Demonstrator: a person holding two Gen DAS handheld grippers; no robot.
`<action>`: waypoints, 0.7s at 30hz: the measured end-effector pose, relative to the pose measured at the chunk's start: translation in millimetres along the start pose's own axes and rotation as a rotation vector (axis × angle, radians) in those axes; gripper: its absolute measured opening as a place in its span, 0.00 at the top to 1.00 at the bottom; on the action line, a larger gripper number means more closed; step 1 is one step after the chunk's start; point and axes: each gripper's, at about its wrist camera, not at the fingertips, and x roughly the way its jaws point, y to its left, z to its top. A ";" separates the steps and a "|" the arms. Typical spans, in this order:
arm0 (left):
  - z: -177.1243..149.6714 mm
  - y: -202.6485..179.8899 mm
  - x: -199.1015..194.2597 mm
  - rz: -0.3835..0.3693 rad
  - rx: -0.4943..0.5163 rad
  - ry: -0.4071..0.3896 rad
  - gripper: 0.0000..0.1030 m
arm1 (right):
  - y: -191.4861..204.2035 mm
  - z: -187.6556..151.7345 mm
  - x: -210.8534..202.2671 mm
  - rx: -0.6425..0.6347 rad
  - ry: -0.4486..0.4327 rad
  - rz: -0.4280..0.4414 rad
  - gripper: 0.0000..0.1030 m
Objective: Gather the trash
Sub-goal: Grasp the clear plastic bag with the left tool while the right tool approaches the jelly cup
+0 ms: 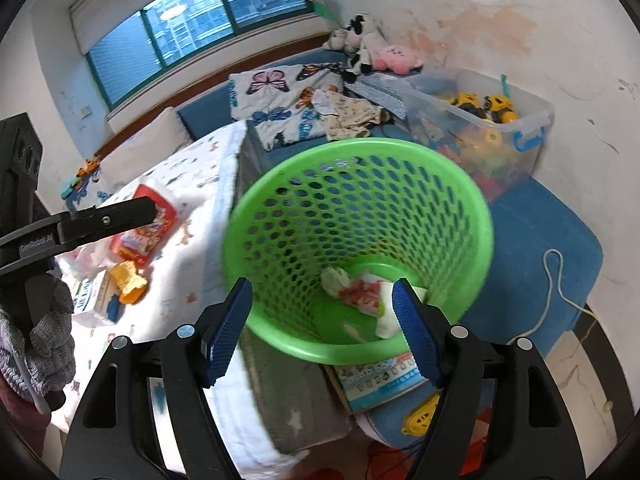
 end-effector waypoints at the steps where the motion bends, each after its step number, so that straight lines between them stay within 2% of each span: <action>1: -1.4 5.1 -4.7 0.016 -0.003 -0.006 0.29 | 4.3 0.0 0.7 -0.005 0.001 0.007 0.29; 11: -22.0 66.7 -71.8 0.199 -0.092 -0.097 0.29 | 55.8 0.3 9.3 -0.085 0.015 0.080 0.29; 17: -29.1 109.0 -116.2 0.354 -0.207 -0.174 0.29 | 85.8 2.5 17.3 -0.133 0.025 0.130 0.29; 21: -30.4 139.3 -133.4 0.404 -0.303 -0.185 0.29 | 104.6 4.0 22.2 -0.163 0.030 0.159 0.29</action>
